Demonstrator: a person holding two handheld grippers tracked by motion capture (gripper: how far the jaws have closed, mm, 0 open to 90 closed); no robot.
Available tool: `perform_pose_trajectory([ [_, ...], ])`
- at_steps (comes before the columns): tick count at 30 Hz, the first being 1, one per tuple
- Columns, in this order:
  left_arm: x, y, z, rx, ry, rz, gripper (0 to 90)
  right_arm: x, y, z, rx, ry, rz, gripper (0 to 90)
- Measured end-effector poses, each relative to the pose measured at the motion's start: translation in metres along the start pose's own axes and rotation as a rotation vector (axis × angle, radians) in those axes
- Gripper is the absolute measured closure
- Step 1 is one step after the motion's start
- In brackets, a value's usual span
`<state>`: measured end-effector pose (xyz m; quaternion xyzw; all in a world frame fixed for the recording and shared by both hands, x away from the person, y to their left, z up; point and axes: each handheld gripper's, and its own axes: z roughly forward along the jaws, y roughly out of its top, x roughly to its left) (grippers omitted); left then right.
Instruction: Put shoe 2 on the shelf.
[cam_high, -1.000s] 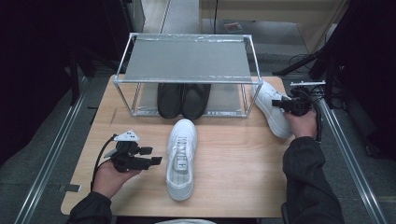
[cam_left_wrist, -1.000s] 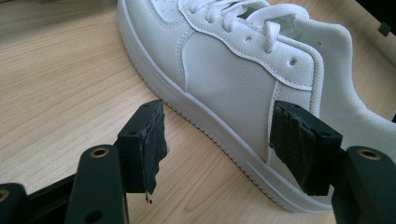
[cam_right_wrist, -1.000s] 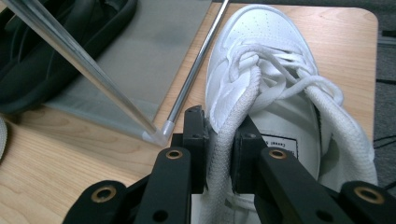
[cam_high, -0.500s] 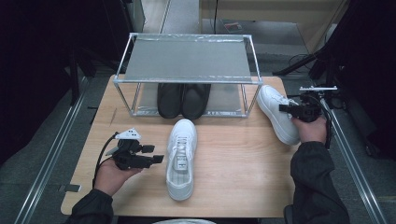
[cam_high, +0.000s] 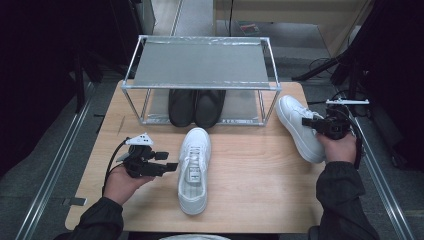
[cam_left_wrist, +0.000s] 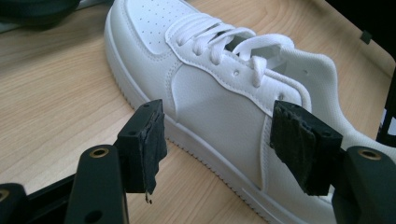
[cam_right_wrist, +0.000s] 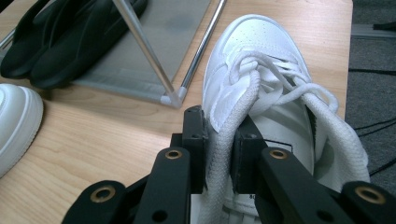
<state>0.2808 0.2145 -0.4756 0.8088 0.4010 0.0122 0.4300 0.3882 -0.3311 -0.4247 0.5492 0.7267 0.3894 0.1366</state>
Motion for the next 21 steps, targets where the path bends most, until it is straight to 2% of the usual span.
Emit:
perform_pose_trajectory([
  [9,0.002,0.008,0.004,0.001,-0.019,0.012,35.7,0.009,-0.015,-0.022,-0.009,-0.001,0.004,80.4],
  [17,0.004,0.014,0.008,0.005,-0.031,0.019,35.7,0.025,-0.028,-0.035,0.001,-0.001,-0.012,80.3],
  [21,0.006,0.016,0.008,0.004,-0.031,0.015,35.7,0.034,-0.035,-0.041,0.010,0.008,0.002,80.4],
])
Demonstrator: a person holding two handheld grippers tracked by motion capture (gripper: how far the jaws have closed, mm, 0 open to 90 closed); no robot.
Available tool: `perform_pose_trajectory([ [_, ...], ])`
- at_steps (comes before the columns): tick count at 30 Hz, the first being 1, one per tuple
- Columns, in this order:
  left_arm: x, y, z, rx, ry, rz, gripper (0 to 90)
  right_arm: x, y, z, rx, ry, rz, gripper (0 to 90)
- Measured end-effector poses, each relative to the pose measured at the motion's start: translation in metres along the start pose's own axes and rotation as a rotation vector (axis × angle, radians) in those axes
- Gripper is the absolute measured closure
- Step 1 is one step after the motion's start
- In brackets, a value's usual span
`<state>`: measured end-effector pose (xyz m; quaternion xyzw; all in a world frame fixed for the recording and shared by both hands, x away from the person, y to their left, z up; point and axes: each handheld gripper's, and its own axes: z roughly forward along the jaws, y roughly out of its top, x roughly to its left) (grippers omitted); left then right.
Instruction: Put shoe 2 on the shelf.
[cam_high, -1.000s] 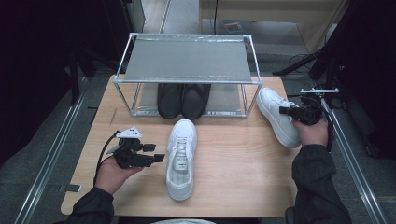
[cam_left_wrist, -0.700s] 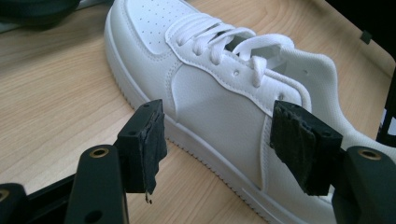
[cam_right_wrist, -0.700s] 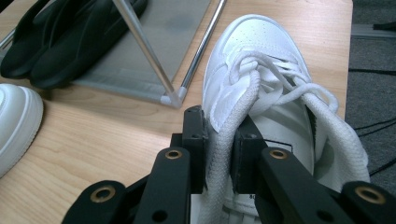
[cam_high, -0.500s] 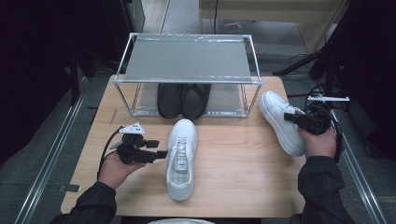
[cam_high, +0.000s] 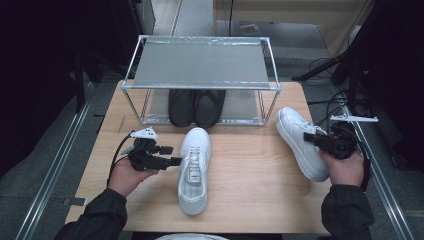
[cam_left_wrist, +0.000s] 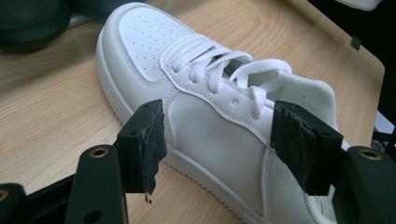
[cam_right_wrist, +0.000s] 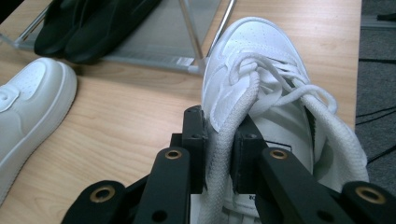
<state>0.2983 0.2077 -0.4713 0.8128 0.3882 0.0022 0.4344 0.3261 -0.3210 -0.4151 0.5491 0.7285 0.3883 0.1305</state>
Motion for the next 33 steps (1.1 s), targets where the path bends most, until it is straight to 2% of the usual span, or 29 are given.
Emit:
perform_pose_trajectory([
  [7,0.001,0.002,0.002,0.003,-0.007,-0.003,35.7,0.018,-0.011,-0.008,0.015,0.046,-0.021,80.4],
  [11,0.001,0.002,0.000,-0.011,0.008,-0.003,36.2,0.030,-0.013,-0.009,0.012,0.079,-0.041,80.4],
  [17,0.002,0.001,0.001,-0.006,0.013,-0.007,36.4,0.052,-0.016,-0.007,0.019,0.143,-0.070,80.4],
  [20,0.002,0.001,0.002,-0.001,0.007,-0.002,36.4,0.066,-0.017,-0.005,0.014,0.173,-0.100,80.4],
  [21,0.000,0.002,0.002,-0.001,0.019,-0.003,36.4,0.071,-0.017,-0.004,0.016,0.180,-0.111,80.4],
  [26,-0.005,0.002,-0.002,-0.035,0.030,0.012,41.5,0.094,-0.018,0.007,0.017,0.221,-0.146,80.4],
  [33,-0.005,0.001,0.001,-0.011,0.023,0.018,41.1,0.119,-0.021,0.028,0.046,0.252,-0.213,80.2],
])
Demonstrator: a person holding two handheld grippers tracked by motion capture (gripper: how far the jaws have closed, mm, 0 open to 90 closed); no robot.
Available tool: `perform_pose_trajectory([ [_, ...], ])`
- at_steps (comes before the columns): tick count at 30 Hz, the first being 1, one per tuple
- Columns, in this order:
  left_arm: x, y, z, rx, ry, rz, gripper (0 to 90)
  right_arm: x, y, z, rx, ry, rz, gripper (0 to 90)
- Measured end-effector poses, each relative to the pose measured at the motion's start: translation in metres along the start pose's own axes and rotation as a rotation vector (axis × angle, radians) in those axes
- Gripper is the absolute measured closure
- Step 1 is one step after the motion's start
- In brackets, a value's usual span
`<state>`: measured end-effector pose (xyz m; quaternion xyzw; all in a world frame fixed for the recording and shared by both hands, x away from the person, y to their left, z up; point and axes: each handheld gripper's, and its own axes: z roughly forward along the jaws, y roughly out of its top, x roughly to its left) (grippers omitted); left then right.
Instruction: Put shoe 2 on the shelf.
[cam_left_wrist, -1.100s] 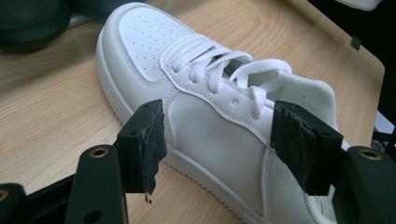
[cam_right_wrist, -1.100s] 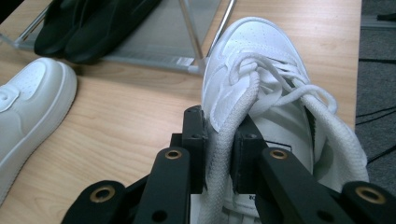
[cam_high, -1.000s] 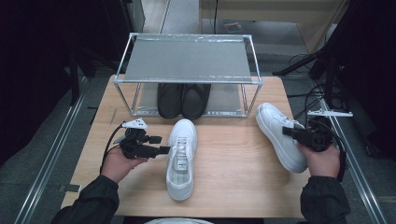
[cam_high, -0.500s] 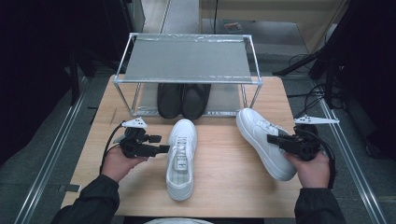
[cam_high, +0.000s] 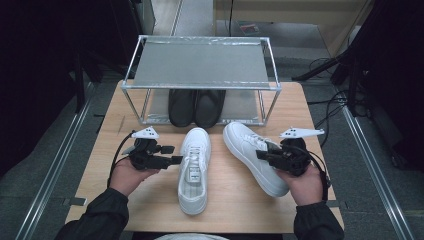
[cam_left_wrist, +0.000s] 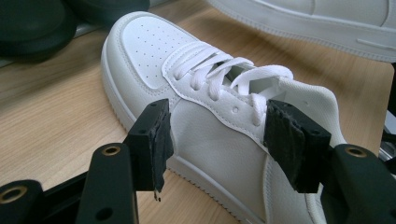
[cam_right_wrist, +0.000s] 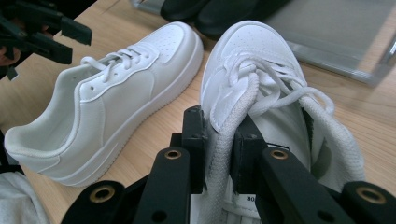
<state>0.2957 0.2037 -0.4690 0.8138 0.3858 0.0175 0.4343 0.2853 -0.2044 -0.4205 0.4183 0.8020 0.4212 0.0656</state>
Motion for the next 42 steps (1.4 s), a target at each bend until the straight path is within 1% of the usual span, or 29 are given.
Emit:
perform_pose_trajectory([
  [2,0.000,0.000,0.000,0.002,-0.003,0.005,41.0,0.004,0.000,0.004,0.001,-0.001,-0.010,80.2],
  [7,0.001,0.000,0.001,0.006,0.002,0.001,40.9,0.013,0.002,0.018,0.010,-0.016,-0.046,80.2],
  [10,0.000,-0.001,0.000,-0.002,0.006,0.014,41.2,0.018,0.004,0.024,0.019,-0.034,-0.079,80.0],
  [12,0.000,-0.001,0.001,-0.004,0.007,0.021,41.3,0.021,0.004,0.027,0.030,-0.048,-0.098,79.9],
  [15,0.001,-0.001,0.002,0.000,0.008,0.017,41.3,0.026,0.004,0.035,0.051,-0.075,-0.126,79.7],
  [17,0.002,-0.001,0.002,0.003,0.011,0.016,41.3,0.028,0.003,0.041,0.069,-0.080,-0.134,79.8],
  [19,0.003,-0.002,0.001,0.003,0.010,0.015,41.2,0.033,0.001,0.046,0.077,-0.074,-0.126,80.0],
  [21,0.004,-0.002,0.000,-0.003,0.009,0.010,41.1,0.038,-0.001,0.051,0.088,-0.065,-0.131,80.2],
  [23,0.004,-0.002,0.000,-0.004,0.009,0.008,41.1,0.041,-0.004,0.054,0.101,-0.058,-0.121,80.2],
  [26,0.004,-0.002,0.001,0.001,0.010,0.013,41.1,0.044,-0.007,0.057,0.118,-0.026,-0.076,80.6],
  [27,0.004,-0.002,0.001,0.003,0.003,0.011,41.1,0.045,-0.008,0.057,0.121,-0.020,-0.064,80.7],
  [32,0.004,-0.002,0.002,0.015,0.006,0.008,40.5,0.050,-0.009,0.060,0.131,0.005,-0.052,80.3],
  [33,0.004,-0.002,0.002,0.015,0.004,0.009,40.6,0.051,-0.009,0.061,0.137,0.020,-0.047,79.9],
  [34,0.004,-0.002,0.003,0.016,0.002,0.008,40.6,0.052,-0.011,0.063,0.145,0.039,-0.042,79.8],
  [35,0.004,-0.002,0.003,0.017,0.000,0.008,40.6,0.052,-0.012,0.065,0.169,0.055,-0.027,80.1],
  [36,0.004,-0.002,0.003,0.017,-0.001,0.010,40.6,0.054,-0.014,0.069,0.185,0.059,-0.019,80.2],
  [37,0.003,-0.002,0.003,0.018,-0.003,0.011,40.6,0.056,-0.015,0.070,0.189,0.057,-0.018,80.5],
  [38,0.003,-0.002,0.003,0.018,-0.003,0.013,40.5,0.059,-0.015,0.071,0.174,0.042,-0.023,80.3],
  [39,0.003,-0.003,0.003,0.019,-0.004,0.016,40.5,0.059,-0.014,0.072,0.172,0.039,-0.027,80.2],
  [42,0.004,-0.003,0.003,0.023,-0.005,0.001,39.5,0.060,-0.013,0.075,0.159,0.056,-0.012,79.7],
])
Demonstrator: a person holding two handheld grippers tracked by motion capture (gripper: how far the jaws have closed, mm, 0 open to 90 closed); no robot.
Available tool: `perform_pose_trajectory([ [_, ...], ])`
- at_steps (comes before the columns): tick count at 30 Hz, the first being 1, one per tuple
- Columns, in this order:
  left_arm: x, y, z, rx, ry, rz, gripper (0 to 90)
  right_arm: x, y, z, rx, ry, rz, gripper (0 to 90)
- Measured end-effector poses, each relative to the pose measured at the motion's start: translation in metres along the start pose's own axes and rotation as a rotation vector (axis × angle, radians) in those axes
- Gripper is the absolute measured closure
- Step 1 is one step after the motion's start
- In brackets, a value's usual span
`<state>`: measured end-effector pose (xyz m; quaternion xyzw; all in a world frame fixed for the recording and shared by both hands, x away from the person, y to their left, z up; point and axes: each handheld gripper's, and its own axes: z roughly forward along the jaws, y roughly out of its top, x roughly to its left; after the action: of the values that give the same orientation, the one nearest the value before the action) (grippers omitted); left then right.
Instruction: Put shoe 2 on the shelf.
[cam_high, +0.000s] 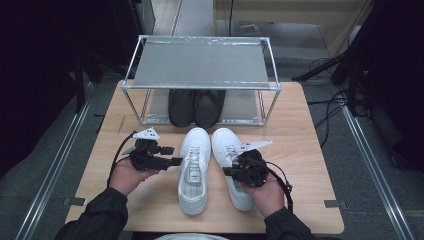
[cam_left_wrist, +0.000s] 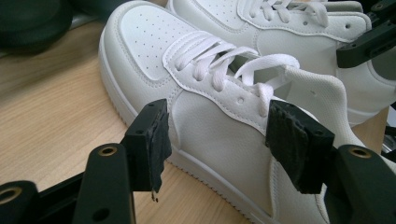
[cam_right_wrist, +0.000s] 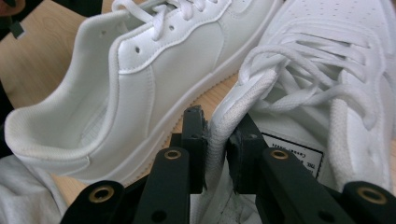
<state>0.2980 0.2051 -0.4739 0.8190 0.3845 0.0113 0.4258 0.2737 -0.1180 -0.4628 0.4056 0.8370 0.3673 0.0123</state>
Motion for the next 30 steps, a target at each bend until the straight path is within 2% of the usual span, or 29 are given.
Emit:
perform_pose_trajectory([
  [6,0.001,0.000,0.000,-0.001,-0.002,-0.002,39.0,0.006,0.003,0.007,-0.004,0.033,-0.007,76.8],
  [8,0.000,0.000,0.001,0.002,0.001,0.001,38.8,0.007,0.004,0.009,-0.005,0.036,-0.022,75.1],
  [10,0.000,0.000,0.001,0.004,0.001,0.004,38.6,0.007,0.003,0.009,0.000,0.034,-0.057,73.6],
  [12,0.001,0.000,0.000,0.002,-0.006,-0.003,38.1,0.007,0.002,0.005,-0.006,0.028,-0.077,71.4],
  [14,0.001,-0.001,0.000,0.000,-0.007,-0.003,38.0,0.004,0.000,-0.003,-0.012,0.050,-0.073,69.8],
  [16,0.001,-0.001,-0.001,0.000,-0.007,-0.010,38.0,-0.001,0.000,-0.013,-0.036,0.069,-0.069,67.7],
  [18,0.002,-0.002,-0.001,0.001,-0.007,-0.009,38.4,-0.007,-0.001,-0.025,-0.076,0.093,-0.059,69.5],
  [19,0.002,-0.002,-0.002,0.006,-0.019,-0.024,40.2,-0.009,-0.001,-0.030,-0.092,0.103,-0.057,74.2],
  [21,0.001,-0.002,-0.003,0.008,-0.035,-0.047,47.2,-0.016,-0.003,-0.039,-0.110,0.093,-0.067,82.2],
  [24,-0.001,-0.003,-0.004,0.016,-0.028,-0.043,58.1,-0.027,-0.007,-0.044,-0.104,0.068,-0.060,89.7],
  [28,-0.001,-0.004,-0.002,0.031,-0.028,-0.048,64.4,-0.045,-0.008,-0.041,-0.094,0.042,-0.024,90.0],
  [30,-0.002,-0.004,-0.003,0.029,-0.030,-0.036,68.7,-0.053,-0.008,-0.038,-0.088,0.034,-0.005,90.0],
])
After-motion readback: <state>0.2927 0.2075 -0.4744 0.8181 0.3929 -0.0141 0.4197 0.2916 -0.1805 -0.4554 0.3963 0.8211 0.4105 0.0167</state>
